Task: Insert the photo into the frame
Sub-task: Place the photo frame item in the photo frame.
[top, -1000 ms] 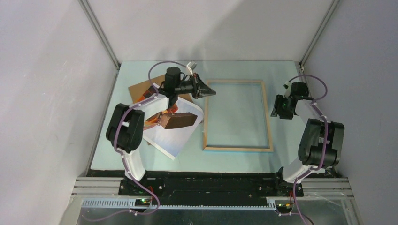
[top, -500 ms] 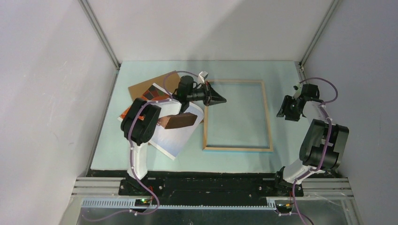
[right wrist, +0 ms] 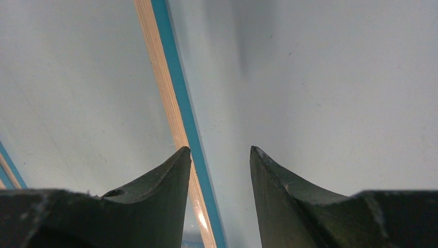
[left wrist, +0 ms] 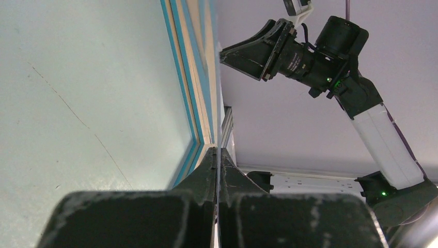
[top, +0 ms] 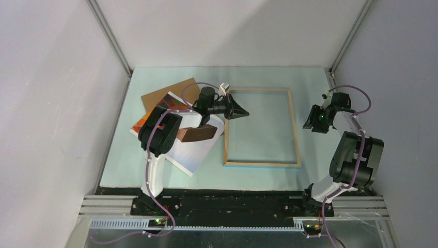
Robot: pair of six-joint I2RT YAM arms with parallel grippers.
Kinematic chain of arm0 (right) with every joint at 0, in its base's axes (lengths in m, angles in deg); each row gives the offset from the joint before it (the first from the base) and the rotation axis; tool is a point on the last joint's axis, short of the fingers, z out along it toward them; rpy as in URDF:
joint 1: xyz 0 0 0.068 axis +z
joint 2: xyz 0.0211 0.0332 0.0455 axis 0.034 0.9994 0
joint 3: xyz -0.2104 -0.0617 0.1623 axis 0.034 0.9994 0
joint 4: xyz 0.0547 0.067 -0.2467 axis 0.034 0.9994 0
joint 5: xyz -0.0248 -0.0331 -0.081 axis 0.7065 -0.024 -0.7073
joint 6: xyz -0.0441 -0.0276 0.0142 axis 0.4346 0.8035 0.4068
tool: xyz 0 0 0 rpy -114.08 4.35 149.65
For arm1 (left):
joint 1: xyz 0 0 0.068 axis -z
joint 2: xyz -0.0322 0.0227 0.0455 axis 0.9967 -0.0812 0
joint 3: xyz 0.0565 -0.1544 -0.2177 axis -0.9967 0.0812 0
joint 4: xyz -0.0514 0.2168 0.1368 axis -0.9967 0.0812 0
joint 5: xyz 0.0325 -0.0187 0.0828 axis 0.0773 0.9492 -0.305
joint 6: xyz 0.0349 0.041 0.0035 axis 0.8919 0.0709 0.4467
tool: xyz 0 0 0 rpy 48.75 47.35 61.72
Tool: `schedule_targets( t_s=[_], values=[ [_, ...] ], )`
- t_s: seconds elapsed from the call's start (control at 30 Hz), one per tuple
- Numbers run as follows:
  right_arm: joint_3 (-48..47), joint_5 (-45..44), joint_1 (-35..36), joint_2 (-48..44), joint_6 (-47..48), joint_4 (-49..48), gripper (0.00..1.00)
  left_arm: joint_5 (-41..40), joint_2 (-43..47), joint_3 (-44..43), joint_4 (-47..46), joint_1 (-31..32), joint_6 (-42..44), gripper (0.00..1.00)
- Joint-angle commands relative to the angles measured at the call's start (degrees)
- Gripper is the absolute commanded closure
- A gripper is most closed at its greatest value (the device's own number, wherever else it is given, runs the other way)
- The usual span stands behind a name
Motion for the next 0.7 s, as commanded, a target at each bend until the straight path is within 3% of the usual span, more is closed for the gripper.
schedule_targets(
  t_s=[0.0, 0.67],
  values=[
    [-1.0, 1.0, 0.5, 0.0, 0.4, 0.4, 0.50, 0.1, -0.2, -1.5, -3.1, 0.0, 1.4, 1.00],
    [-1.0, 0.0, 4.5, 1.2, 0.7, -0.2, 0.51, -2.4, 0.2, -2.0, 11.1, -1.2, 14.2, 1.00]
  ],
)
